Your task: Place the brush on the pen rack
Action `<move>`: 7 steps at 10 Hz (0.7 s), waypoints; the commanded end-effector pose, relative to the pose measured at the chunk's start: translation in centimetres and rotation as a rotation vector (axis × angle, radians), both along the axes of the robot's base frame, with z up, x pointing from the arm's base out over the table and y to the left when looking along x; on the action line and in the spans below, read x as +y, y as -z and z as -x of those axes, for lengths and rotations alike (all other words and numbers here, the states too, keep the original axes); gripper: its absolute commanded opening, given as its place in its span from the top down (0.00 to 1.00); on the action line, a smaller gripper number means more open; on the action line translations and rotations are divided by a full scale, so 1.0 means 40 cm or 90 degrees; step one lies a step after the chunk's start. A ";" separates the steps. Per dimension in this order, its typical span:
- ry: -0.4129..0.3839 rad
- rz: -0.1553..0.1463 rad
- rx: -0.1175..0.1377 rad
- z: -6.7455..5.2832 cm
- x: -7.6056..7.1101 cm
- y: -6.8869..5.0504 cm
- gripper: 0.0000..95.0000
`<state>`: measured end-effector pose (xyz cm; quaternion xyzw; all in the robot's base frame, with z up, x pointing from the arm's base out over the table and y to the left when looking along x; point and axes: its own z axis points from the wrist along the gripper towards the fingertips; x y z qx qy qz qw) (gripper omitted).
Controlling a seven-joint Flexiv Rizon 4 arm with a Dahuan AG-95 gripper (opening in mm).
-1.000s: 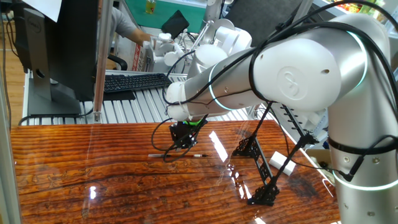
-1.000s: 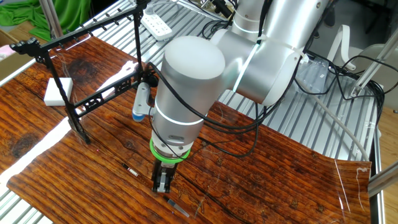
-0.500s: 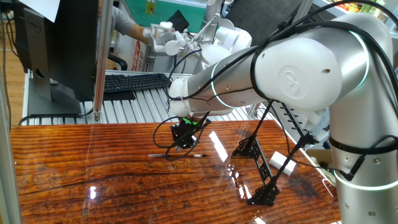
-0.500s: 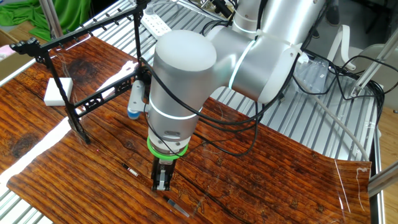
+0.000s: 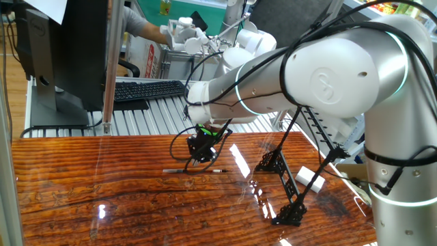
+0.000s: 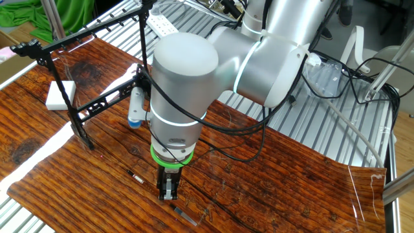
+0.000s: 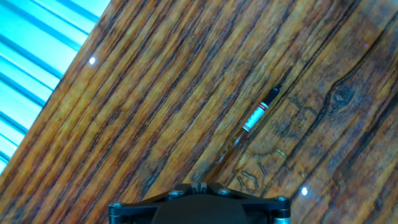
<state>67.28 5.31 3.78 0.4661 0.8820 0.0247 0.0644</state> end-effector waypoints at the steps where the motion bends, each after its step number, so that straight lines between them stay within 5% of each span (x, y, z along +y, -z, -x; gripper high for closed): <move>1: 0.006 -0.014 0.006 0.003 0.002 -0.004 1.00; 3: 0.019 -0.017 0.023 0.003 0.002 -0.004 1.00; 7: 0.042 -0.025 0.026 0.003 0.002 -0.004 1.00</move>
